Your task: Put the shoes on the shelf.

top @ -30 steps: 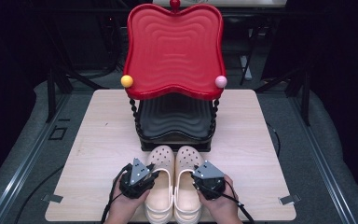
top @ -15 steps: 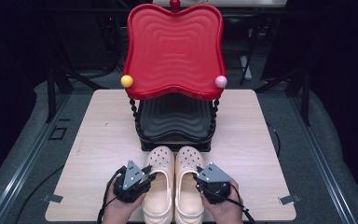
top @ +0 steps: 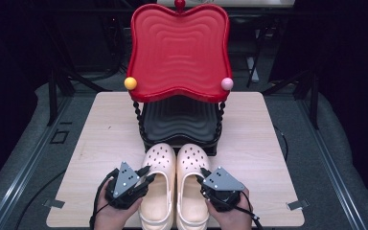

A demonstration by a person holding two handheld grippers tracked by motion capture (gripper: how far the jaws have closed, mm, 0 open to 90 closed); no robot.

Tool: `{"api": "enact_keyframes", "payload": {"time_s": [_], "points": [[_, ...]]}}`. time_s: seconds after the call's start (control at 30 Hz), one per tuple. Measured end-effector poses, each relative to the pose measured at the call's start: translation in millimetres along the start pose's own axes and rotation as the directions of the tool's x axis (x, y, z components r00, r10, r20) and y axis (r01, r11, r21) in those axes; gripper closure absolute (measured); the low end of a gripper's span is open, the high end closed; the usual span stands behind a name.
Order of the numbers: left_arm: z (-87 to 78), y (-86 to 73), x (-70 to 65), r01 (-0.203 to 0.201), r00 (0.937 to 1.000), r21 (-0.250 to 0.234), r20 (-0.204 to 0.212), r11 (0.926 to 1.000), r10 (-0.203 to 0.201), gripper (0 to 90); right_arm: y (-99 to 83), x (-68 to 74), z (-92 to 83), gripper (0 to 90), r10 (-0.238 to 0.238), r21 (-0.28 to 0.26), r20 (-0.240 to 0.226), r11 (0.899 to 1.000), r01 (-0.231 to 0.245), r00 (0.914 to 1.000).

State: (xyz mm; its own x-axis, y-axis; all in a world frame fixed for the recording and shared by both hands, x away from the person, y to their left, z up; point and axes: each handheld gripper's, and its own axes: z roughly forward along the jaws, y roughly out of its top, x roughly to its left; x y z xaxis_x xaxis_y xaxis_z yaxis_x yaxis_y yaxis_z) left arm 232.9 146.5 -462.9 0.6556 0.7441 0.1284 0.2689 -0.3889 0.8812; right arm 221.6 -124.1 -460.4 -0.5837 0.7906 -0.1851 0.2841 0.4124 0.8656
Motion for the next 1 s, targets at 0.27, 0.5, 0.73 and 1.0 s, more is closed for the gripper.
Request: {"api": "enact_keyframes", "payload": {"time_s": [0.27, 0.5, 0.73, 1.0], "points": [[4.0, 20.3, 13.8, -0.015, 0.9995, -0.022, -0.028, 0.9997, 0.015, 70.6, 20.7, -6.9, 6.7, 75.3, -0.024, -0.022, 0.015, 0.999, 0.025, 0.9996], [13.8, 34.1, 25.7, -0.031, 0.9984, -0.031, -0.049, 0.9990, 0.030, 70.7, 35.8, -15.5, 18.8, 75.3, -0.044, -0.027, 0.033, 0.999, 0.045, 0.9985], [30.6, 56.2, 39.6, -0.058, 0.9960, -0.036, -0.070, 0.9976, 0.056, 71.6, 54.5, -34.6, 34.7, 75.8, -0.055, -0.042, 0.064, 0.997, 0.058, 0.9965], [44.6, 73.9, 38.7, -0.094, 0.9922, -0.050, -0.087, 0.9943, 0.090, 73.0, 64.6, -48.0, 39.3, 76.0, -0.067, -0.044, 0.098, 0.996, 0.072, 0.9929]]}}
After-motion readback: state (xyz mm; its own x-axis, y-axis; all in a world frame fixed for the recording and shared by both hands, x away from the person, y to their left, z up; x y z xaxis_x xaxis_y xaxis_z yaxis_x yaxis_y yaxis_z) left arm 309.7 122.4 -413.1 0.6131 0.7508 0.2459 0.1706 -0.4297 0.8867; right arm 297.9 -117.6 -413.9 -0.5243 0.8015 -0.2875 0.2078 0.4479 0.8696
